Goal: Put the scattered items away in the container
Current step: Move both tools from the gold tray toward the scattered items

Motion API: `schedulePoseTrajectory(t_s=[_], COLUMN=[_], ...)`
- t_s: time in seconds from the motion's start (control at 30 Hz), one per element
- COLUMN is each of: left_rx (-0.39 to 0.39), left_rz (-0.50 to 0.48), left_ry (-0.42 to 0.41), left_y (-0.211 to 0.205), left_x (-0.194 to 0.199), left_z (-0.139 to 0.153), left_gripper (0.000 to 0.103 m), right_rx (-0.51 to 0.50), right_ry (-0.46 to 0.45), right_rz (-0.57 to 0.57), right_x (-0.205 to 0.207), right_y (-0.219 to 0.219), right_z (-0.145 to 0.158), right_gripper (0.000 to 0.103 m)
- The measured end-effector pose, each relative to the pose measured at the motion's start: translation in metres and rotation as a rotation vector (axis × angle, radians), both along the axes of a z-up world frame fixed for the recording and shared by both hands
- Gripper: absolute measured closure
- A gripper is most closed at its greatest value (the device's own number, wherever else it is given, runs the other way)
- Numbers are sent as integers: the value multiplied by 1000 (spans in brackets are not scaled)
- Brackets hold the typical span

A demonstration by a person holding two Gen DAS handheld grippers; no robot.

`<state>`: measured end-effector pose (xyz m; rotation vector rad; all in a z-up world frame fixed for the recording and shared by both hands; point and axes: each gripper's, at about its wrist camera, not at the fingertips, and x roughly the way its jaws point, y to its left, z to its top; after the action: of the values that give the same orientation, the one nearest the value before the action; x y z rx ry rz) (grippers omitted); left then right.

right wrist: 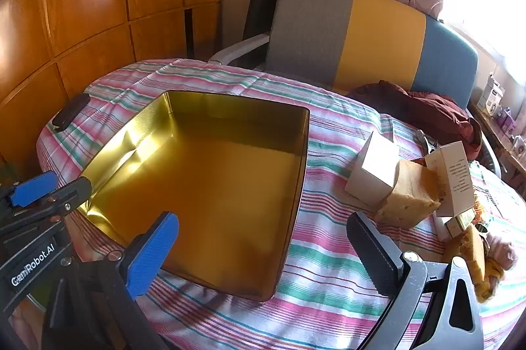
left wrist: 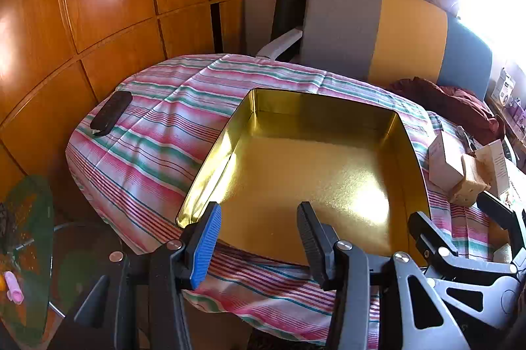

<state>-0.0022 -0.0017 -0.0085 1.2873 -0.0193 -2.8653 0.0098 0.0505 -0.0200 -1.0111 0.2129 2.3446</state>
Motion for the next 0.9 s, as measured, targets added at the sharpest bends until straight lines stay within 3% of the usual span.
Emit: schedulePoseTrajectory(t_s=[0.37,0.7,0.9], left_rx=[10,-1,101], left_rz=[-2,-14,-91], left_ry=[-11,-64,-88], left_y=[-4,-2,2], left_x=[-2,-9,-7], left_z=[-5,-27,-36], left_gripper=[55,55,48], right_rx=[16,-25,-89], right_ry=[1,2,100], right_rz=[12,25,59], right_x=[0,1,25], right_y=[-2,11,27], right_z=[-1,-12,-9], right_gripper=[0,0,0])
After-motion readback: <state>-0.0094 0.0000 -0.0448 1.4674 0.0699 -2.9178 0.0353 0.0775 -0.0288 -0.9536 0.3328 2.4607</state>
